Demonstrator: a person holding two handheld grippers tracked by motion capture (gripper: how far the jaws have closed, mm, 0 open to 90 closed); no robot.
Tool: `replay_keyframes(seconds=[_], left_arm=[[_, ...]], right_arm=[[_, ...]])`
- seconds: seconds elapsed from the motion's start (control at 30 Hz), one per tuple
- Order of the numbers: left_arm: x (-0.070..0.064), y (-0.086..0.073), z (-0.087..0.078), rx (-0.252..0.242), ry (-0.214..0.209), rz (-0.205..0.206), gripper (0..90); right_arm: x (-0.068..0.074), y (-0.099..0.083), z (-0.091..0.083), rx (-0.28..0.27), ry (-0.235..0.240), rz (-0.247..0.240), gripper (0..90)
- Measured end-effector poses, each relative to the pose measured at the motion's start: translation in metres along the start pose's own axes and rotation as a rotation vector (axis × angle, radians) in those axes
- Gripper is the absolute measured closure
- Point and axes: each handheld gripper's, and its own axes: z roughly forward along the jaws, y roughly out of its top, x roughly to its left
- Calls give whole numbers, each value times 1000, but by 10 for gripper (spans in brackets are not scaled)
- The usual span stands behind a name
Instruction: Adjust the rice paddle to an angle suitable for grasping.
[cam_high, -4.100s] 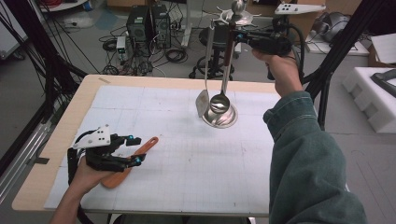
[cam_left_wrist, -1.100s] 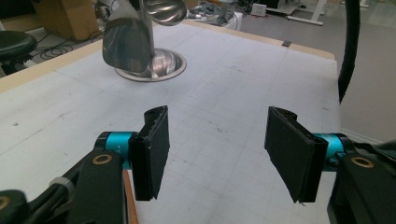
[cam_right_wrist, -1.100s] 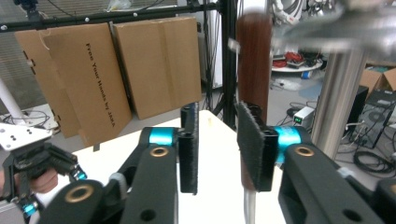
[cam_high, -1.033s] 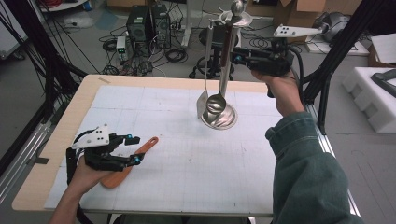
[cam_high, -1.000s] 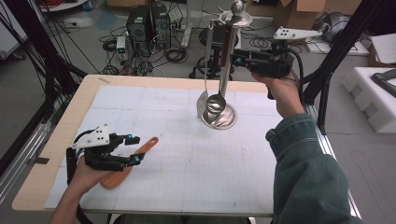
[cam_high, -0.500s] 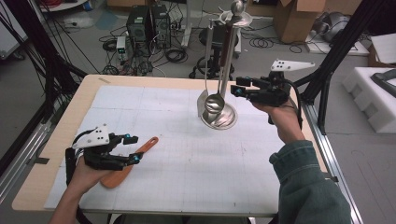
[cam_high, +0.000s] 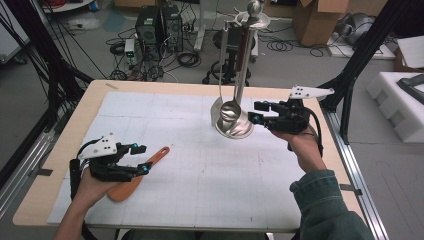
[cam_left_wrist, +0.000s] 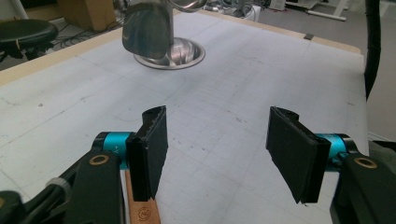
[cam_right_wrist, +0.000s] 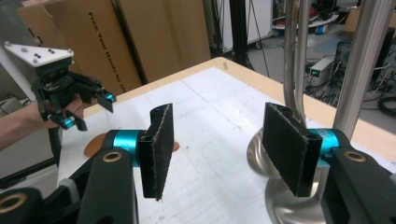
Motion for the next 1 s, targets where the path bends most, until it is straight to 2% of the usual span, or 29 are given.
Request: replay_keyframes(seconds=[0.6, 1.0], left_arm=[[3, -3, -1, 5, 22, -6, 374], [6, -7, -3, 1, 41, -11, 357]], right_arm=[[2, -46, -7, 8, -2, 42, 400], [5, -69, -5, 46, -11, 55, 382]])
